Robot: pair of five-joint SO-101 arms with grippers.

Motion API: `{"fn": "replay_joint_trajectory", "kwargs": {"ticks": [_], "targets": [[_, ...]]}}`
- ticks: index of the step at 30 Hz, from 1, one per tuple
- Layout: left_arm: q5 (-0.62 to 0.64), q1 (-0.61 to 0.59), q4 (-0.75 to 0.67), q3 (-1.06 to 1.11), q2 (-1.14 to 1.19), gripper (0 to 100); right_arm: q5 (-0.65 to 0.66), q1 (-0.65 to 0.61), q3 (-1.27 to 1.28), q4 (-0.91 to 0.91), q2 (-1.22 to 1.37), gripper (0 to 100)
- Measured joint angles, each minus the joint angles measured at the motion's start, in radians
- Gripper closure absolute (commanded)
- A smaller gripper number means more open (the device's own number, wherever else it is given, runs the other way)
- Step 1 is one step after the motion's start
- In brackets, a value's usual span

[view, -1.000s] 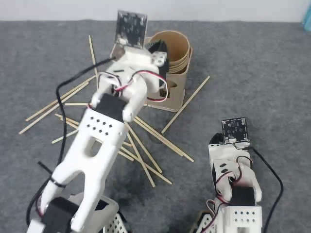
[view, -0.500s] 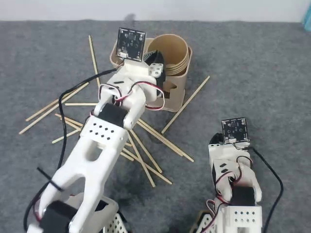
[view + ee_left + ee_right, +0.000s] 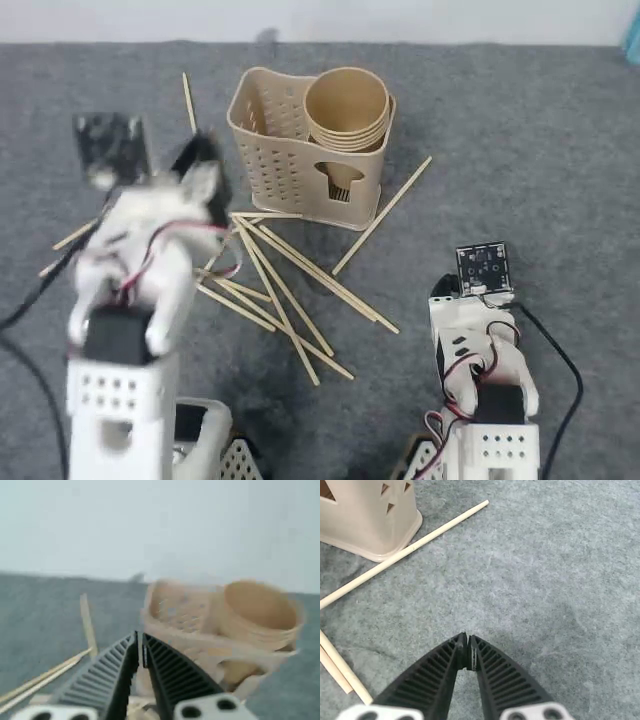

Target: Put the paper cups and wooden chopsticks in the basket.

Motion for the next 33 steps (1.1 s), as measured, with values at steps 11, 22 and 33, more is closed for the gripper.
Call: {"fn": "replay_joint_trajectory", "kwargs": {"ticks": [11, 22, 33], "targets": [[-0.075, -0.348, -0.147, 0.818, -0.562, 99, 0.000, 0.044, 0.000, 0.000, 0.000, 98.9], [-0.167, -0.327, 0.052, 0.939, -0.736, 98, 0.000, 0.097, -0.032, 0.140, 0.000, 98.9], [-0.221, -0.327, 0.055, 0.939, -0.736, 99, -0.080, 0.121, -0.338, 0.140, 0.083, 98.9]]}}
